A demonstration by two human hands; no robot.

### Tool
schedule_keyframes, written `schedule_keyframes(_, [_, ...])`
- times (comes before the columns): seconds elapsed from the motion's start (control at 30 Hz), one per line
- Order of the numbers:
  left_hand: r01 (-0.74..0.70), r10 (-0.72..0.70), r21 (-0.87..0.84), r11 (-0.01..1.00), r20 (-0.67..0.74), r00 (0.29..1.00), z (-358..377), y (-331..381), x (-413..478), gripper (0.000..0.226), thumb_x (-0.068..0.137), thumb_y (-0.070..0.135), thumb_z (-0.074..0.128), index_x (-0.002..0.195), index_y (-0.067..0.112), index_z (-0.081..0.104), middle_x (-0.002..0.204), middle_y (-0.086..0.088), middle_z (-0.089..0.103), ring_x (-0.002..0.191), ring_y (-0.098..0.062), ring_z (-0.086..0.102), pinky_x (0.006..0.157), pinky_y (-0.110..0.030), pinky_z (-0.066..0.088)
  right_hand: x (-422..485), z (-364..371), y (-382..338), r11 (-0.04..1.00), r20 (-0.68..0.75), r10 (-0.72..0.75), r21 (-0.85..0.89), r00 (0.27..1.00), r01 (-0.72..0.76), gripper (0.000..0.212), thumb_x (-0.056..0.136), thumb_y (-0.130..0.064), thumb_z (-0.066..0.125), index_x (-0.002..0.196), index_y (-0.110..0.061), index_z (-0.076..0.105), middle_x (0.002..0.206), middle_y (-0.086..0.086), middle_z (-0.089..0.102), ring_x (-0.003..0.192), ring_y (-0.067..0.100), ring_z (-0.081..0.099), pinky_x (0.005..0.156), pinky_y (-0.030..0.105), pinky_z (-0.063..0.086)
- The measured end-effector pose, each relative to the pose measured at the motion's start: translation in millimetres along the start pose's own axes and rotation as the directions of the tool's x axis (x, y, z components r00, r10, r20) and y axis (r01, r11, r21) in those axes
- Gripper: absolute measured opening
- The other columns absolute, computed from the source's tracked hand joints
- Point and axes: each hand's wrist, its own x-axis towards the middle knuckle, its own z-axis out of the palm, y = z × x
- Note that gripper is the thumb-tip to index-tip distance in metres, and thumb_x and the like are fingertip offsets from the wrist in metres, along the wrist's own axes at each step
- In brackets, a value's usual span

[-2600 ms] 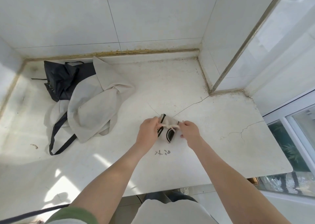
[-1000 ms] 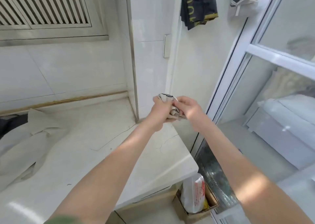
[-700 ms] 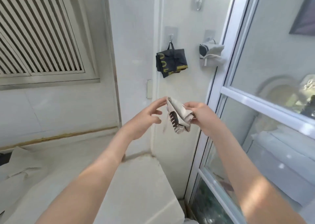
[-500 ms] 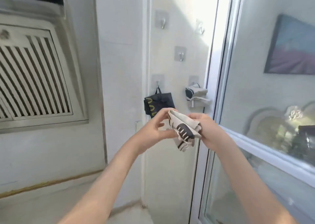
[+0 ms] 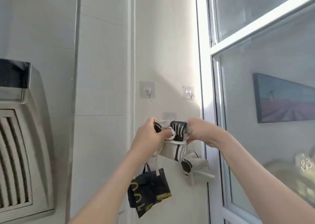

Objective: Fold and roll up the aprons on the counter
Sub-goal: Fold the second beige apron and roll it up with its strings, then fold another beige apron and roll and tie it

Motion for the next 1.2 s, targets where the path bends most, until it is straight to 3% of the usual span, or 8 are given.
schedule_keyframes(0.1, [0.036, -0.032, 0.052, 0.998, -0.08, 0.996, 13, -4, 21, 0.025, 0.087, 0.031, 0.067, 0.091, 0.018, 0.046, 0.082, 0.007, 0.055, 0.072, -0.006, 0.051, 0.055, -0.024, 0.034, 26, -6, 8, 1.0, -0.095, -0.006, -0.016, 0.995, 0.005, 0.03, 0.079, 0.015, 0.046, 0.064, -0.005, 0.062, 0.067, 0.007, 0.062, 0.063, 0.017, 0.057, 0.064, 0.029, 0.051])
schedule_keyframes(0.23, [0.076, -0.048, 0.147, 0.986, -0.185, 0.982, 33, -4, 41, 0.032, 0.088, 0.037, 0.065, 0.095, 0.013, 0.045, 0.087, 0.002, 0.054, 0.081, -0.021, 0.051, 0.065, -0.032, 0.034, 53, -9, 30, 0.996, -0.192, -0.085, -0.003, 0.978, 0.086, 0.024, 0.078, 0.015, 0.045, 0.082, 0.008, 0.068, 0.074, 0.018, 0.067, 0.061, 0.022, 0.06, 0.055, 0.027, 0.053])
schedule_keyframes(0.37, [0.091, -0.039, 0.191, 0.977, -0.259, 0.965, 43, -5, 56, 0.036, 0.086, 0.043, 0.065, 0.092, 0.013, 0.045, 0.09, 0.0, 0.055, 0.086, -0.023, 0.052, 0.068, -0.031, 0.033, 69, -14, 47, 0.988, -0.234, -0.126, 0.056, 0.964, 0.142, 0.029, 0.078, 0.017, 0.047, 0.088, 0.005, 0.071, 0.083, 0.023, 0.07, 0.066, 0.025, 0.064, 0.052, 0.024, 0.051])
schedule_keyframes(0.63, [0.133, -0.058, 0.247, 0.96, -0.289, 0.956, 53, -10, 64, 0.04, 0.082, 0.044, 0.07, 0.094, 0.012, 0.049, 0.095, -0.003, 0.058, 0.085, -0.021, 0.051, 0.068, -0.031, 0.035, 74, -6, 59, 0.965, -0.221, -0.182, 0.149, 0.958, 0.218, 0.043, 0.081, 0.02, 0.043, 0.079, -0.015, 0.067, 0.063, 0.0, 0.066, 0.049, 0.007, 0.062, 0.043, 0.019, 0.048])
schedule_keyframes(0.8, [0.145, -0.056, 0.278, 0.95, -0.307, 0.95, 63, -16, 50, 0.038, 0.087, 0.046, 0.063, 0.097, 0.015, 0.042, 0.09, 0.002, 0.055, 0.085, -0.022, 0.053, 0.067, -0.033, 0.038, 63, 7, 77, 0.923, -0.35, -0.14, 0.293, 0.926, 0.25, 0.029, 0.093, 0.002, 0.045, 0.098, -0.014, 0.068, 0.089, 0.008, 0.071, 0.074, 0.011, 0.064, 0.063, 0.021, 0.051])
schedule_keyframes(0.9, [0.157, -0.068, 0.29, 0.944, -0.293, 0.954, 68, -19, 42, 0.035, 0.091, 0.048, 0.055, 0.099, 0.015, 0.046, 0.087, 0.004, 0.057, 0.081, -0.02, 0.053, 0.064, -0.032, 0.038, 49, 22, 83, 0.846, -0.444, -0.107, 0.429, 0.89, 0.316, 0.022, 0.101, -0.027, 0.043, 0.1, -0.027, 0.065, 0.098, -0.008, 0.068, 0.09, -0.002, 0.061, 0.078, 0.013, 0.046])
schedule_keyframes(1.0, [0.184, -0.107, 0.227, 0.956, -0.311, 0.944, 72, -22, 36, 0.033, 0.09, 0.047, 0.054, 0.087, 0.014, 0.048, 0.084, -0.001, 0.06, 0.079, -0.021, 0.055, 0.056, -0.028, 0.034, 39, 47, 82, 0.94, -0.563, -0.211, 0.108, 0.799, 0.324, 0.042, 0.091, -0.046, 0.041, 0.128, -0.03, 0.052, 0.125, -0.018, 0.052, 0.12, -0.003, 0.04, 0.103, 0.023, 0.029])
schedule_keyframes(1.2, [0.167, -0.122, 0.141, 0.976, -0.281, 0.952, 66, -35, 8, 0.027, 0.091, 0.037, 0.057, 0.109, 0.017, 0.054, 0.1, 0.003, 0.061, 0.091, -0.014, 0.058, 0.065, -0.02, 0.041, 26, 114, 76, 0.894, -0.741, -0.446, -0.396, 0.502, 0.209, 0.052, 0.09, -0.021, 0.041, 0.142, -0.012, 0.037, 0.146, 0.007, 0.04, 0.135, 0.019, 0.031, 0.107, 0.039, 0.019])
